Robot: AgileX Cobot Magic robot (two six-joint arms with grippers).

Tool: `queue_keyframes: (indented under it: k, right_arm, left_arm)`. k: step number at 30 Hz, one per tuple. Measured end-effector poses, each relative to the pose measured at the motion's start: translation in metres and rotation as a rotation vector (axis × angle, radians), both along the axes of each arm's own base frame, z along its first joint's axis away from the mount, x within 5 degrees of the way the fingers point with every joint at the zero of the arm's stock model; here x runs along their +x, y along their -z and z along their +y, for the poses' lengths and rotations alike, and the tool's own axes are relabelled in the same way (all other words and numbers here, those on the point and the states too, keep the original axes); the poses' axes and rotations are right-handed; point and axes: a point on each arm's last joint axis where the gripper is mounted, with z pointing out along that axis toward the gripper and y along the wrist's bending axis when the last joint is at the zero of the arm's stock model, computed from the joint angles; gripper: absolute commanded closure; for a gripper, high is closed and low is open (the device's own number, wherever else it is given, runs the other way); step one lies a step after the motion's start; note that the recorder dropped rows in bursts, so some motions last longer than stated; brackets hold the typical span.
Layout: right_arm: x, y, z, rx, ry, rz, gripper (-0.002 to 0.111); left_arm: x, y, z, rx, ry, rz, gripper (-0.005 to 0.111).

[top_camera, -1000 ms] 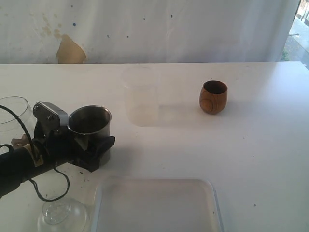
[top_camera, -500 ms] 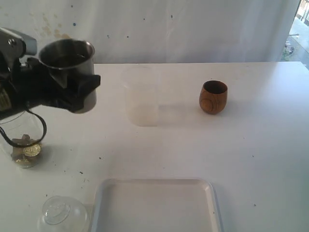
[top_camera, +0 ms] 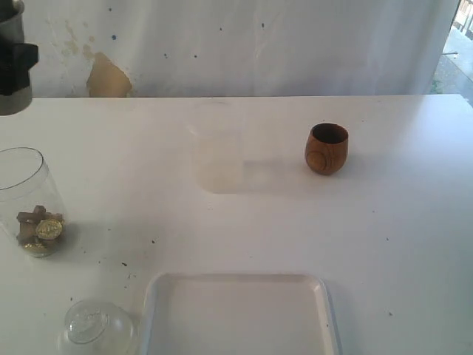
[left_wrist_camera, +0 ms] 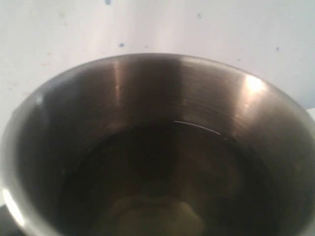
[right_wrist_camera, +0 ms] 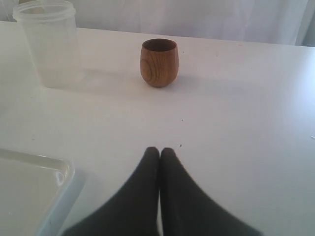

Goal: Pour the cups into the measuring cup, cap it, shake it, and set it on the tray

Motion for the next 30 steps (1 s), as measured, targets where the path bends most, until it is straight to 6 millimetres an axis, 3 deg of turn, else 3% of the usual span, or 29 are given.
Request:
queue_keyframes:
  k: [5,9,12,15,21,30]
  right_arm:
    - [0.0,0.0,0.0,0.0,0.0,0.0,0.108]
    - [0.0,0.0,0.0,0.0,0.0,0.0,0.108]
    - [0.0,0.0,0.0,0.0,0.0,0.0,0.108]
    - [0.0,0.0,0.0,0.0,0.0,0.0,0.108]
    - [0.0,0.0,0.0,0.0,0.0,0.0,0.108]
    - [0.0,0.0,0.0,0.0,0.0,0.0,0.108]
  left_arm:
    - [0.001,-0.001,0.045,-0.028,-0.161,-0.003,0.107]
    - [-0.01,0.004,0.084,-0.067,-0.231,-0.091,0.107]
    - [-0.021,0.03,0.11,-0.035,-0.253,-0.062,0.107]
    - [-0.027,0.055,0.122,-0.036,-0.284,0.017,0.107]
    - [-0.028,0.089,0.123,-0.089,-0.217,0.065,0.107]
    - [-0.02,0.118,0.112,-0.135,-0.038,0.086,0.107]
